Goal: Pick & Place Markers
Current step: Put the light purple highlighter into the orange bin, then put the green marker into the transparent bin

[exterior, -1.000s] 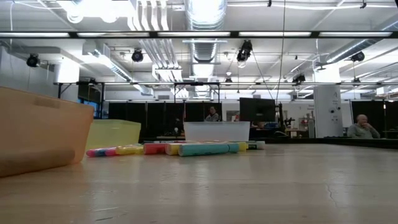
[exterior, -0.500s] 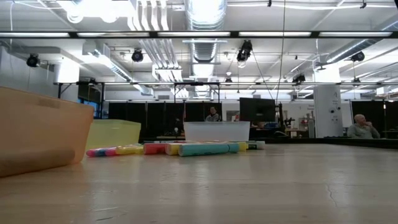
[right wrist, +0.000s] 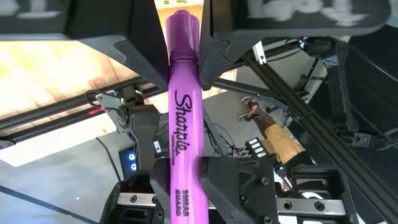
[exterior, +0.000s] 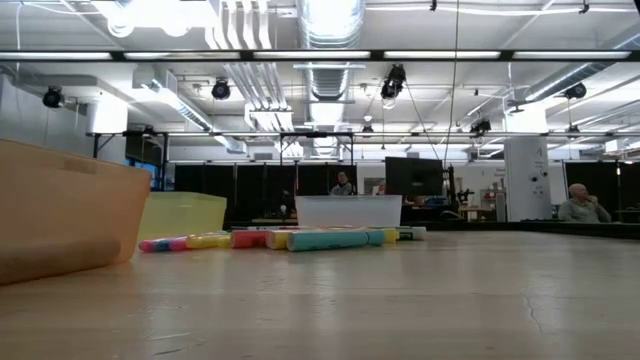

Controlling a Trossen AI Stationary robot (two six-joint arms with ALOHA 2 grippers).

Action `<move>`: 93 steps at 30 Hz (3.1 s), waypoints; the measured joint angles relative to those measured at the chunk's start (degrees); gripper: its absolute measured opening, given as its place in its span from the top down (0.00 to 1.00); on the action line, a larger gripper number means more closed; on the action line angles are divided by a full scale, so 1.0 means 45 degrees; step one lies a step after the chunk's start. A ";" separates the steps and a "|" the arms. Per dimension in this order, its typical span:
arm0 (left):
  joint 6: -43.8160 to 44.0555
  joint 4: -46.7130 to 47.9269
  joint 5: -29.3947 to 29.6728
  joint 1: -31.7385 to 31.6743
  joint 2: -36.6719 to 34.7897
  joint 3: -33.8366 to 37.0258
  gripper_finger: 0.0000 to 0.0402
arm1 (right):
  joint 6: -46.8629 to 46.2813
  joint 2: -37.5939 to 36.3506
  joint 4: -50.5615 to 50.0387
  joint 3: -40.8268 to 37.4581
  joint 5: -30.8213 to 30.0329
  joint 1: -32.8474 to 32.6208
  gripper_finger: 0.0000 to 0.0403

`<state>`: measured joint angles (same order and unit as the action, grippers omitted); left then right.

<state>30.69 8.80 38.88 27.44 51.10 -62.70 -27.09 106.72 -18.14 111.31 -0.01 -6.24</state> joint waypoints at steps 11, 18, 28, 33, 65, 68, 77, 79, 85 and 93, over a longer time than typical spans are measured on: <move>0.1435 0.1718 -0.0524 0.0026 -0.0622 -0.0009 0.84 | -0.0646 -0.0034 -0.2074 0.0005 0.0089 -0.0057 0.59; 0.3345 0.3760 -0.2100 0.0031 -0.1273 -0.0005 0.84 | -0.0312 -0.0053 -0.3992 0.0005 0.0078 -0.0058 0.47; 0.9180 0.9439 -0.4870 0.0123 -0.0537 0.0104 0.84 | 0.0023 -0.0024 -0.6744 -0.0111 -0.0771 -0.0046 0.44; 1.1477 1.0485 -0.7527 0.0190 0.0694 0.0404 0.84 | -0.0264 -0.0029 -0.8564 -0.0101 -0.1449 0.0078 0.44; 1.4521 0.7420 -1.0946 0.0374 0.7916 0.1103 0.75 | 0.4020 -0.0126 -1.4583 -0.0019 -0.2032 -0.0015 0.44; 1.4518 0.7385 -1.0870 0.0341 0.7971 0.1103 0.68 | 0.4045 -0.0130 -1.4588 -0.0068 -0.2022 -0.0039 0.44; 1.4516 0.7492 -1.0556 0.0297 0.6979 0.1053 0.58 | 0.4166 -0.0131 -1.4501 -0.0851 -0.2021 -0.0029 0.44; 1.4314 0.7475 -1.0060 0.0242 0.6493 0.1035 0.58 | 0.4333 -0.0131 -1.4180 -0.1249 -0.2027 0.0020 0.44; 1.3761 0.7308 -0.7253 0.0048 0.4587 0.1035 0.58 | 0.4849 -0.0138 -1.3059 -0.2650 -0.2041 0.0160 0.44; 1.1217 0.5936 -0.3106 -0.0018 0.2211 0.1035 0.58 | 0.7687 -0.0131 -1.0097 -0.4665 -0.1997 0.0142 0.44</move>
<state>81.17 35.51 24.91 27.35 61.05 -58.04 7.51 106.13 -63.58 90.31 -9.00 -5.60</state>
